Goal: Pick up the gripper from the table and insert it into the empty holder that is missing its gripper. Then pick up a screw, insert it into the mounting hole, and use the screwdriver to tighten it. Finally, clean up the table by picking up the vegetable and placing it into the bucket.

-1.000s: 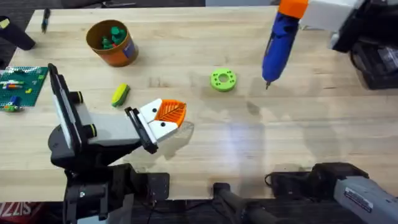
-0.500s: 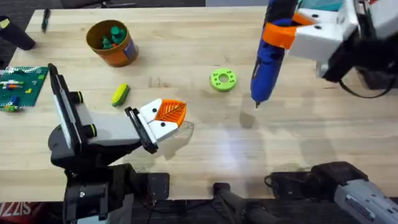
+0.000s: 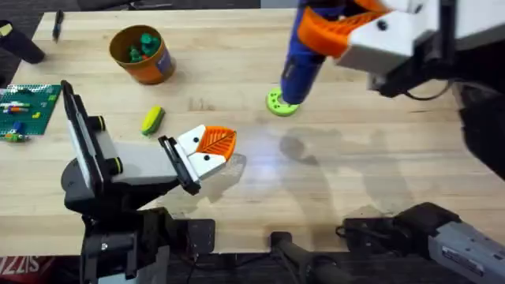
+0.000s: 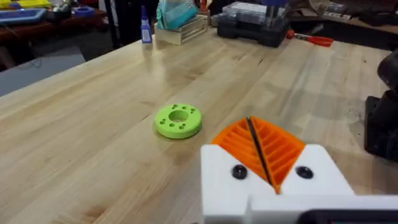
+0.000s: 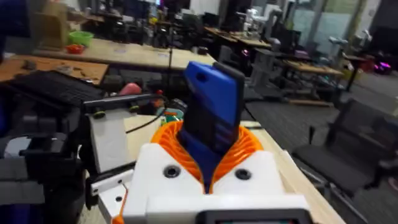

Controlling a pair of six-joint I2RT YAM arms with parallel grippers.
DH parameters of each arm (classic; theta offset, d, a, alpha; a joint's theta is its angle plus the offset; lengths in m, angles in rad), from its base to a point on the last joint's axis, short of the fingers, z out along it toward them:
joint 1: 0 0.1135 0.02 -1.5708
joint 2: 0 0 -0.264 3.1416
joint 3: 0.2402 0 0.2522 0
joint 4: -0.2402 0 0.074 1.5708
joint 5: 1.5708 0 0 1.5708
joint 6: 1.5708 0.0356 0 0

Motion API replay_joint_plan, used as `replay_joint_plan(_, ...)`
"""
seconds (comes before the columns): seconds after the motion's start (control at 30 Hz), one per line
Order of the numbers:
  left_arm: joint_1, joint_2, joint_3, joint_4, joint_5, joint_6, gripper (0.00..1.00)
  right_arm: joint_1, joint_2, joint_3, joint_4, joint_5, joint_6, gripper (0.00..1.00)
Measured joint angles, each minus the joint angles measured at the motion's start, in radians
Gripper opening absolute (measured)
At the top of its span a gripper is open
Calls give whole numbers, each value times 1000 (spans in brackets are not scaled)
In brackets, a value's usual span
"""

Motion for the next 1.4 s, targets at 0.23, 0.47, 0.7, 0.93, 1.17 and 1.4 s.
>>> replay_joint_plan(0.23,0,0,0,0,0,0,2,155,107,-3,198,104,47,28)
replay_joint_plan(0.47,0,0,0,0,-3,0,2,314,258,-3,415,217,87,28)
replay_joint_plan(0.7,0,0,0,0,-3,0,2,376,393,32,418,243,101,28)
replay_joint_plan(0.93,0,0,0,0,-3,0,2,413,429,73,428,251,105,28)
replay_joint_plan(1.17,0,0,0,0,-3,0,2,415,429,77,448,231,105,28)
replay_joint_plan(1.4,0,0,0,0,-3,0,2,415,429,89,448,169,104,28)
